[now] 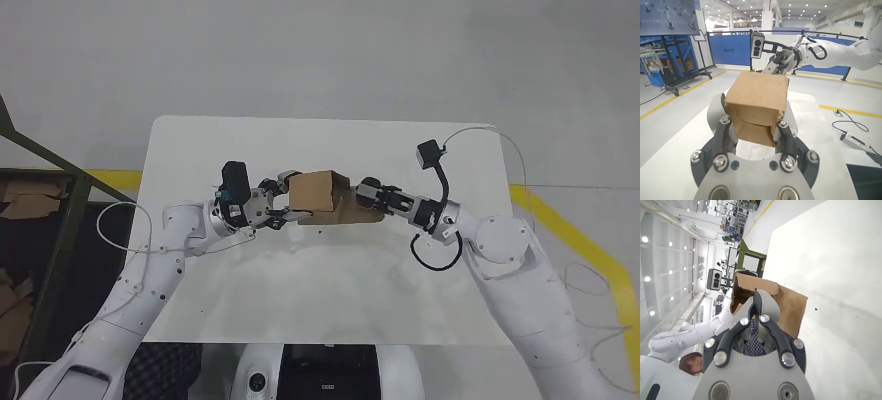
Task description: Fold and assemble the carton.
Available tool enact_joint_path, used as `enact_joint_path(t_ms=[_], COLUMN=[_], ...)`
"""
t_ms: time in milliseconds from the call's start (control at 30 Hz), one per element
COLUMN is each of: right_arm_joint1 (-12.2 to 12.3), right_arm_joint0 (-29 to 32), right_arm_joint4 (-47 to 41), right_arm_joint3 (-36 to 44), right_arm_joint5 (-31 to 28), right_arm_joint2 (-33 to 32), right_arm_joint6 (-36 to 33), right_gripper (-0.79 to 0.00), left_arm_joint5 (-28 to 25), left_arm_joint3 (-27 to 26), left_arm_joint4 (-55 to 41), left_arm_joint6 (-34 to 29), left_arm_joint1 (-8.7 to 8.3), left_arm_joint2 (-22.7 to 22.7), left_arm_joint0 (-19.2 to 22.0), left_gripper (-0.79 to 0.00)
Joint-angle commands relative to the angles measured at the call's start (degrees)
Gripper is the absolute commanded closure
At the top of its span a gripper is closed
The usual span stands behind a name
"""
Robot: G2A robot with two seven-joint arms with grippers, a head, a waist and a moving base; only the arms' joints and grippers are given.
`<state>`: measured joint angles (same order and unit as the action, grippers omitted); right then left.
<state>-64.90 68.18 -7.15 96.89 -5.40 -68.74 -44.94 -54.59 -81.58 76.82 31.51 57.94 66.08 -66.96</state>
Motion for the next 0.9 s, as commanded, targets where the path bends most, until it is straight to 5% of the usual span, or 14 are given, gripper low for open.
enact_joint_path(t_ms=[0, 667, 867], right_arm_joint1=[0.0, -1.5, -1.0], right_arm_joint0=[-0.2, -6.3, -4.7], right_arm_joint4=[-0.2, 1.5, 2.0], right_arm_joint3=[-0.1, -2.8, -1.2], right_arm_joint5=[0.2, -0.1, -0.6], right_arm_joint2=[-0.3, 7.5, 4.2], right_arm_joint6=[0.4, -0.7, 1.6], right_gripper=[0.0, 0.0, 0.0], left_arm_joint5=[-0.1, -0.7, -0.6], left_arm_joint3=[-0.1, -0.3, 0.1], left_arm_joint4=[0.1, 0.5, 0.6], left_arm_joint6=[0.1, 0.6, 0.5], left_arm_joint1=[0.01, 0.18, 0.2], left_arm_joint2=[0.0, -0.2, -0.1], left_arm_joint0=[0.0, -0.1, 0.0], left_gripper=[-0.406, -0.431, -0.437])
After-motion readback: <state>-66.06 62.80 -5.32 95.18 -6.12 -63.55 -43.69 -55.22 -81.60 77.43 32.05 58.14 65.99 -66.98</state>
